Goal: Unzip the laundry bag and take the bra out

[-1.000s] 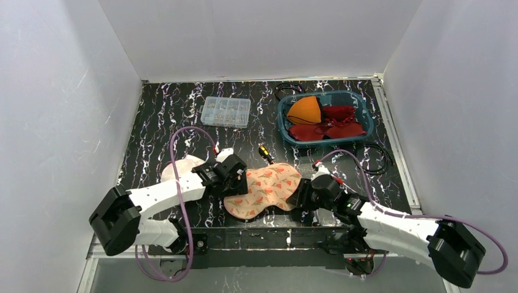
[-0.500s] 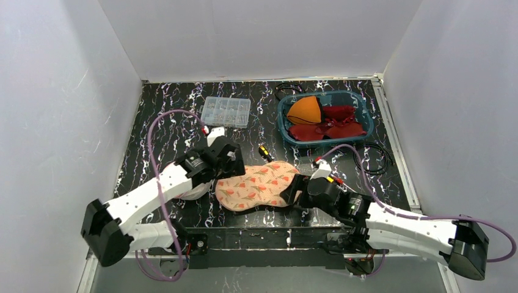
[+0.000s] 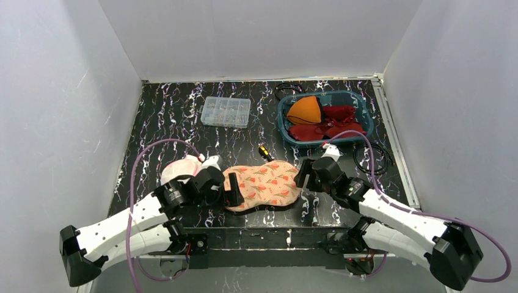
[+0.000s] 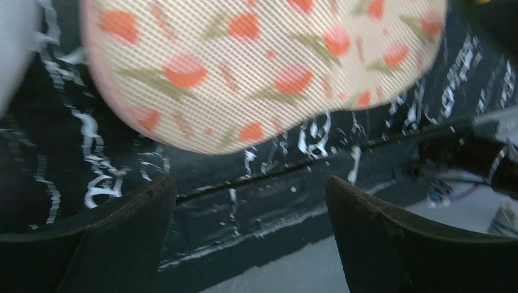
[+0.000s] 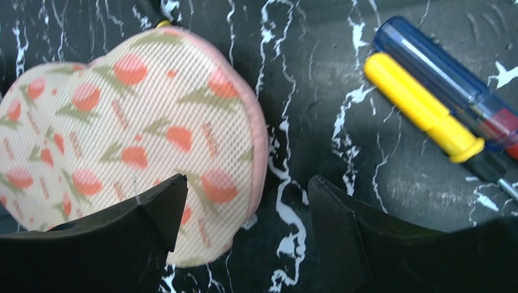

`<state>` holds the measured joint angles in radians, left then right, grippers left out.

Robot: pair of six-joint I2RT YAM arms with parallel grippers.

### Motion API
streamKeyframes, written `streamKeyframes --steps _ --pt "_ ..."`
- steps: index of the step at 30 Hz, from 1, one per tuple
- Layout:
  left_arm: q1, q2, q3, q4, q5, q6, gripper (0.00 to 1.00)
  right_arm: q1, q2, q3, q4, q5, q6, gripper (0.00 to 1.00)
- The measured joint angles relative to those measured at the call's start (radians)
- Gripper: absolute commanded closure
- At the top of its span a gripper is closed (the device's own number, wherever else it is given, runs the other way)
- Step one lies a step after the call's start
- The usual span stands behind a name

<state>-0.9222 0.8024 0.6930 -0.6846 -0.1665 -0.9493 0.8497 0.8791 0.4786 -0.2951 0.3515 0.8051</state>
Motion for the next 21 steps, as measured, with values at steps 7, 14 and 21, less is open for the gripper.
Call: streamKeyframes --steps 7,14,21 --pt "-0.199 0.094 -0.017 0.131 0.022 -0.070 0.14 -0.115 0.121 -0.004 0.162 -0.136 -0.043 0.33" --pt "-0.208 0.243 -0.072 0.260 0.025 -0.060 0.14 -0.116 0.120 -0.094 0.290 -0.233 -0.039 0.35" --pt "-0.102 0.315 -0.111 0.346 0.041 -0.026 0.14 -0.045 0.018 -0.189 0.320 -0.252 0.028 0.35"
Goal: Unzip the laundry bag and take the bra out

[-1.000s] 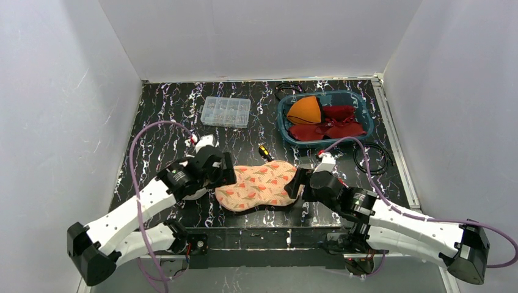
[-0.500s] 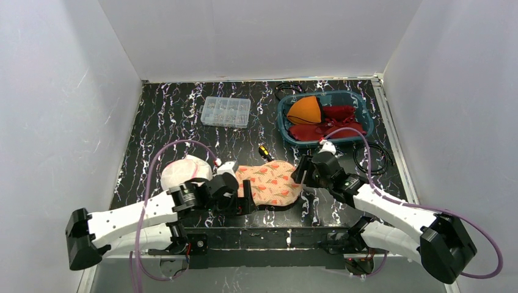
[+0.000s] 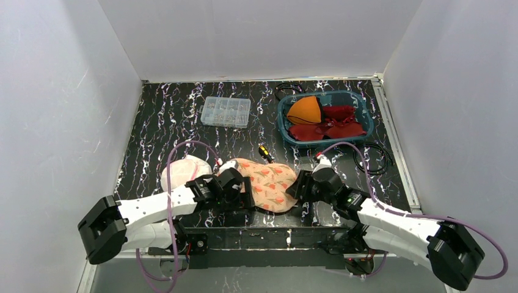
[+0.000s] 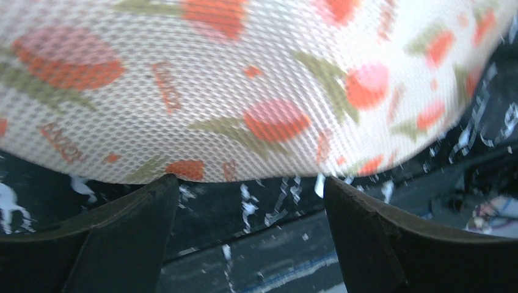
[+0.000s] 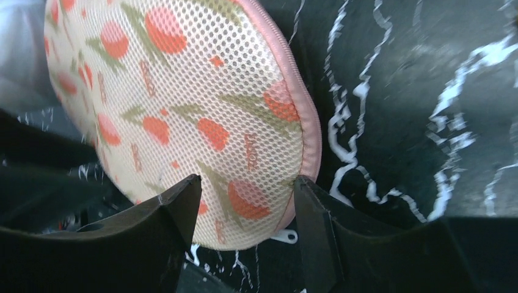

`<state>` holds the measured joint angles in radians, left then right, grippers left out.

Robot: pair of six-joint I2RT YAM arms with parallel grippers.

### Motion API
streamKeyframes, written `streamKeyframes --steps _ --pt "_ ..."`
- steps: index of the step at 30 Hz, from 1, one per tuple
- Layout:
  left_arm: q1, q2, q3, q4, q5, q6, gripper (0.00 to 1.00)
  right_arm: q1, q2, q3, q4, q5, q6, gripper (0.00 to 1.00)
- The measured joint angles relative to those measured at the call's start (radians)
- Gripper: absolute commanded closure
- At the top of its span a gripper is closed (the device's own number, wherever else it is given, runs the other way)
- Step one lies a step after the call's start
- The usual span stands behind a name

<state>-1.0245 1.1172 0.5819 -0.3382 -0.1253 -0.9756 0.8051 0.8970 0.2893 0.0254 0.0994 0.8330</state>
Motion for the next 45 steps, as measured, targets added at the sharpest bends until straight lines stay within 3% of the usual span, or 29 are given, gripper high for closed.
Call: streamKeyframes --steps 10,17,19,26,29,35,40,45 --pt "0.221 -0.006 -0.032 0.009 0.017 0.053 0.14 0.276 0.081 -0.006 0.060 0.136 0.090 0.22" --pt "0.333 0.045 0.082 -0.007 0.017 0.135 0.14 0.359 0.138 0.043 0.061 0.275 0.135 0.02" --pt "0.348 0.046 0.107 -0.013 0.018 0.157 0.13 0.360 0.108 0.054 0.017 0.330 0.142 0.01" --pt "0.349 -0.043 0.133 -0.070 0.058 0.215 0.07 0.359 -0.076 0.092 -0.170 0.496 0.133 0.01" --pt "0.349 -0.156 0.113 -0.105 0.085 0.214 0.02 0.352 -0.148 0.102 -0.218 0.521 0.097 0.01" --pt "0.341 -0.438 0.015 -0.145 0.172 0.131 0.02 0.340 -0.211 0.134 -0.293 0.518 0.039 0.02" --pt "0.231 -0.603 -0.105 -0.108 0.192 -0.011 0.03 0.340 -0.227 0.074 -0.242 0.463 0.087 0.08" --pt "0.104 -0.575 -0.129 -0.064 0.139 -0.116 0.06 0.340 -0.124 0.009 -0.139 0.391 0.161 0.12"
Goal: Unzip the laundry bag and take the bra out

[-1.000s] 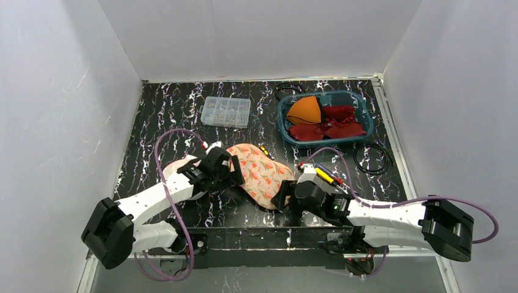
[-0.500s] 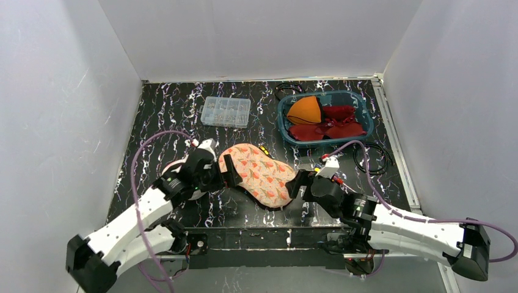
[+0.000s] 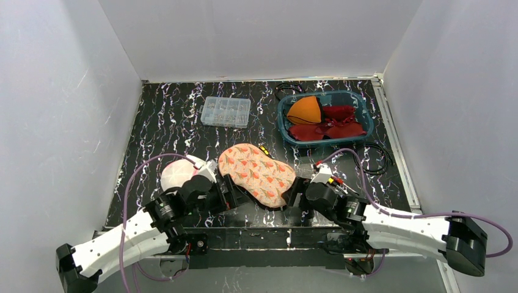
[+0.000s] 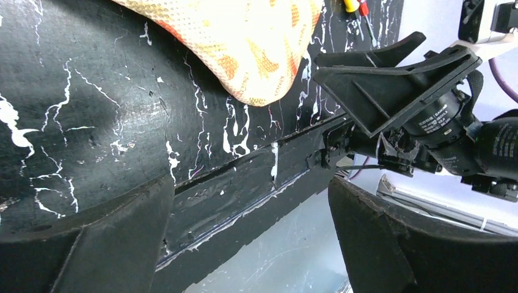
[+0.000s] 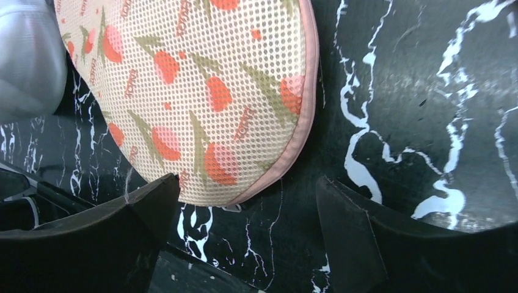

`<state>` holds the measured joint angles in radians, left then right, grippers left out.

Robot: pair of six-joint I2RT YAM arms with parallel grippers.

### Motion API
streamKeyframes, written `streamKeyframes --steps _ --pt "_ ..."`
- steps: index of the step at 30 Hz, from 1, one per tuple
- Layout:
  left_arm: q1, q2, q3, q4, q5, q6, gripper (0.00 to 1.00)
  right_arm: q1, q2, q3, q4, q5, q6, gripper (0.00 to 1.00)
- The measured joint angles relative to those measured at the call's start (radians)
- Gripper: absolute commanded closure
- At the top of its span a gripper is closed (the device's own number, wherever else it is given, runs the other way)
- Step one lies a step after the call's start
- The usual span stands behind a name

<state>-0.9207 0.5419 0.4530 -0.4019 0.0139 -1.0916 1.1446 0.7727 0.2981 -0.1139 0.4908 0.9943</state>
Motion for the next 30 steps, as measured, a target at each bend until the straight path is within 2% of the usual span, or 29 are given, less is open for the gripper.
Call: streamKeyframes --steps 3,15,23,30 --pt "-0.037 0.065 -0.001 0.048 -0.034 -0.043 0.07 0.000 0.061 -0.009 0.050 -0.019 0.047 0.15" --pt "-0.071 0.276 -0.072 0.253 -0.126 -0.163 0.10 0.000 0.088 -0.152 0.268 0.032 0.293 0.26" --pt "-0.071 0.335 -0.101 0.351 -0.158 -0.192 0.11 0.000 0.195 -0.158 0.381 0.028 0.370 0.56" --pt "-0.072 0.333 -0.146 0.415 -0.183 -0.209 0.11 0.000 0.159 -0.166 0.414 0.018 0.414 0.70"
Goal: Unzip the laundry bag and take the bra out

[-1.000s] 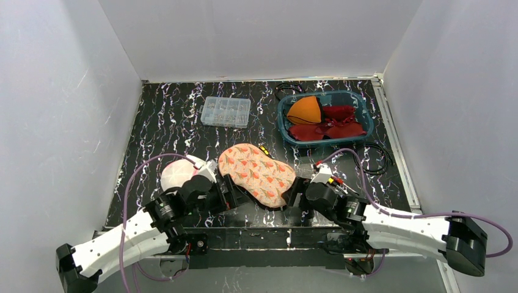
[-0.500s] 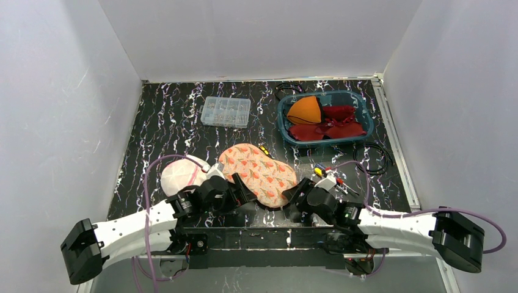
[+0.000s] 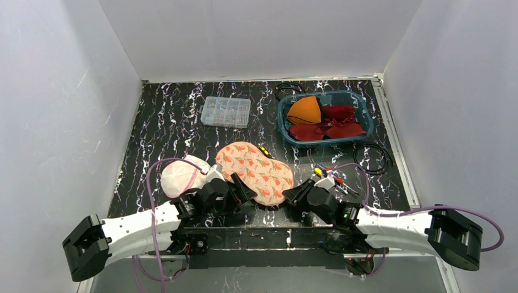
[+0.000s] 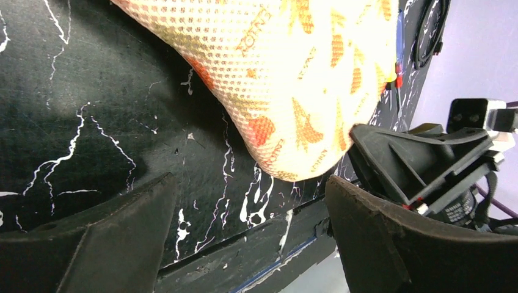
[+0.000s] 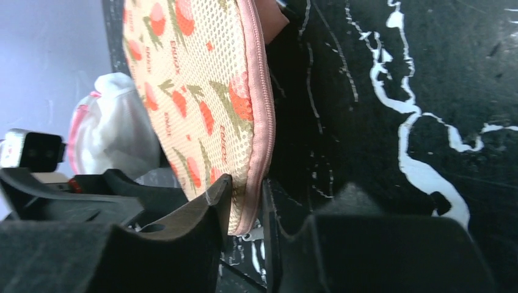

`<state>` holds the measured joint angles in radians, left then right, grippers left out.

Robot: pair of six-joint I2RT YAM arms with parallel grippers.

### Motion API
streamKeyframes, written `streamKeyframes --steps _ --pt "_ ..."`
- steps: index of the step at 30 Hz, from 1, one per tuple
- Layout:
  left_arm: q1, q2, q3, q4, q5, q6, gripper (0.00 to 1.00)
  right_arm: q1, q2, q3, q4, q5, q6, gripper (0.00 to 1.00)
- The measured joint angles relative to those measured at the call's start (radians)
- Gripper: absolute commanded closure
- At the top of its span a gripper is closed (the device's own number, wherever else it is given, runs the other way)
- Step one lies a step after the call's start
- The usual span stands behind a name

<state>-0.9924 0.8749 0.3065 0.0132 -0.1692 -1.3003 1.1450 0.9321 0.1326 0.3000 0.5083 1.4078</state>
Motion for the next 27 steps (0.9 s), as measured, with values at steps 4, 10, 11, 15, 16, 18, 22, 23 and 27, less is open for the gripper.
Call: streamKeyframes --steps 4,10,11,15,16,18,22,23,27 --pt "0.000 -0.002 -0.021 0.026 -0.011 -0.010 0.12 0.001 -0.049 0.000 0.006 -0.006 0.014 0.77" --pt "0.000 0.009 -0.026 0.062 -0.024 -0.035 0.15 0.003 -0.062 0.000 0.018 -0.028 0.038 0.83" --pt "0.000 0.014 -0.026 0.069 -0.026 -0.043 0.16 0.003 -0.062 0.000 0.019 -0.033 0.042 0.84" --pt "0.000 0.027 -0.054 0.135 -0.026 -0.082 0.18 0.009 -0.053 0.000 0.042 -0.047 0.059 0.89" --pt "0.000 0.029 -0.063 0.150 -0.026 -0.093 0.19 0.010 -0.049 0.000 0.051 -0.050 0.061 0.90" --pt "0.000 0.038 -0.074 0.180 -0.025 -0.112 0.20 0.016 -0.037 0.000 0.074 -0.056 0.071 0.91" --pt "0.000 0.066 -0.076 0.230 -0.024 -0.138 0.20 0.030 -0.018 -0.012 0.143 -0.062 0.086 0.91" --pt "0.000 0.074 -0.076 0.238 -0.024 -0.143 0.20 0.034 -0.014 -0.016 0.154 -0.062 0.088 0.91" --pt "0.000 0.103 -0.076 0.268 -0.023 -0.167 0.24 0.051 0.000 -0.032 0.210 -0.061 0.105 0.91"
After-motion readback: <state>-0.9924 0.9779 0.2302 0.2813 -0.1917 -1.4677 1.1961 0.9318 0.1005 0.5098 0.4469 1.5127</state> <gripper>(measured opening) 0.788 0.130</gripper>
